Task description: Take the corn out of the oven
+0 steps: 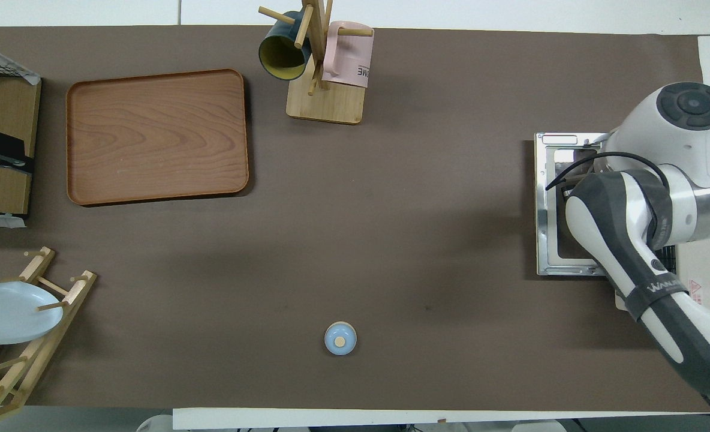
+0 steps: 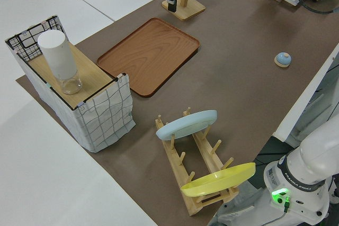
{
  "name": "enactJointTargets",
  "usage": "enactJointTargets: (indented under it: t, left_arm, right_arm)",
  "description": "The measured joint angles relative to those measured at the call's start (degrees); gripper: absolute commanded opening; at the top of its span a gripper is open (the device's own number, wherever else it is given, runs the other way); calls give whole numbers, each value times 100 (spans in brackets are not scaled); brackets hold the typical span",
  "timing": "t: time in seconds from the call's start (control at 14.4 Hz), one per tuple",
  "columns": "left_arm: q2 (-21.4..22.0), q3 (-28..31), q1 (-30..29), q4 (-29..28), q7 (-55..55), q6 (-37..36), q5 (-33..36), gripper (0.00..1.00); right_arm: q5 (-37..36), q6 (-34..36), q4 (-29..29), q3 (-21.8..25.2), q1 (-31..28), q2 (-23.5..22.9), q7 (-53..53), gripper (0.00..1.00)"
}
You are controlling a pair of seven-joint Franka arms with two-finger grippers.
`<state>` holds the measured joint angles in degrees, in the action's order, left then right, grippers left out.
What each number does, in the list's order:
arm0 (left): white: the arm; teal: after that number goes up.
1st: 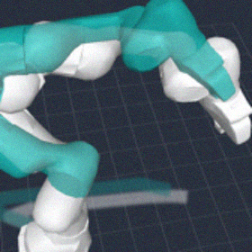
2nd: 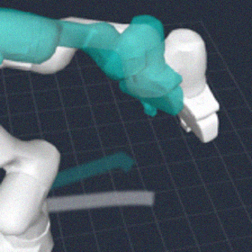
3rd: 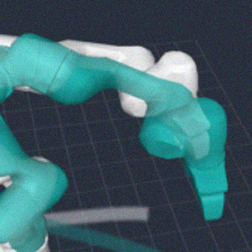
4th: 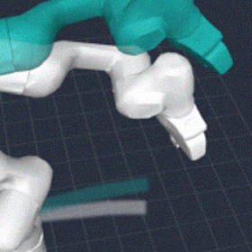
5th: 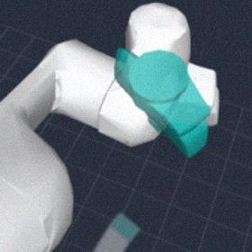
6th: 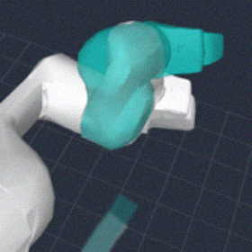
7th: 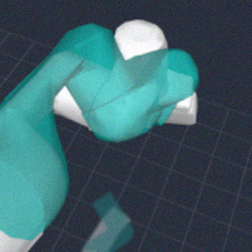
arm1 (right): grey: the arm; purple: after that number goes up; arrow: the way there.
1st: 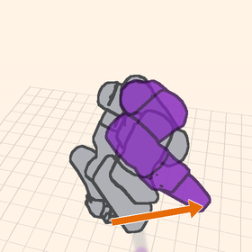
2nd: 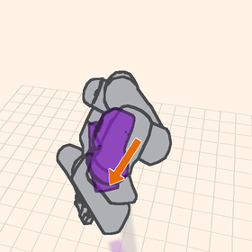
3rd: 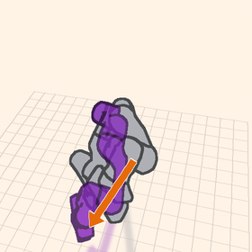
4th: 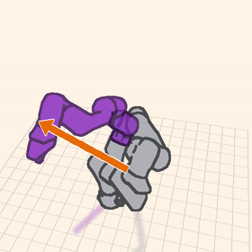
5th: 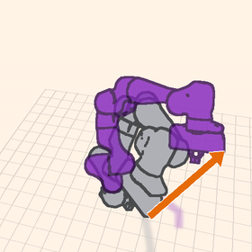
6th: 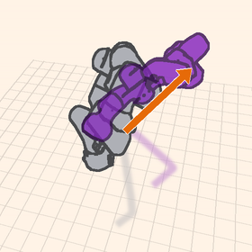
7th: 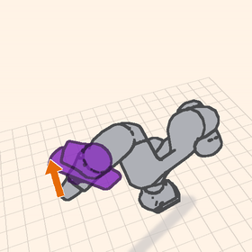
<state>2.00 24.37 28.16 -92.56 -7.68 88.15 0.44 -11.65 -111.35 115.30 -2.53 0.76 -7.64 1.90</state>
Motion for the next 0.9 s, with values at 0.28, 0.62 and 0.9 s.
enactJointTargets:
  t: [0.28,0.62,0.9]
  left_arm:
    - [0,0,0,0,0,0,0,100]
    - [14,-1,0,0,0,-27,0,100]
    - [39,-1207,-1252,1,58,-84,1,100]
  right_arm:
    - [30,618,-600,-28,1076,-83,1047,0]
    - [922,827,-1725,-73,2440,-578,2955,0]
    - [992,472,-3321,-143,3725,-2119,4905,3]
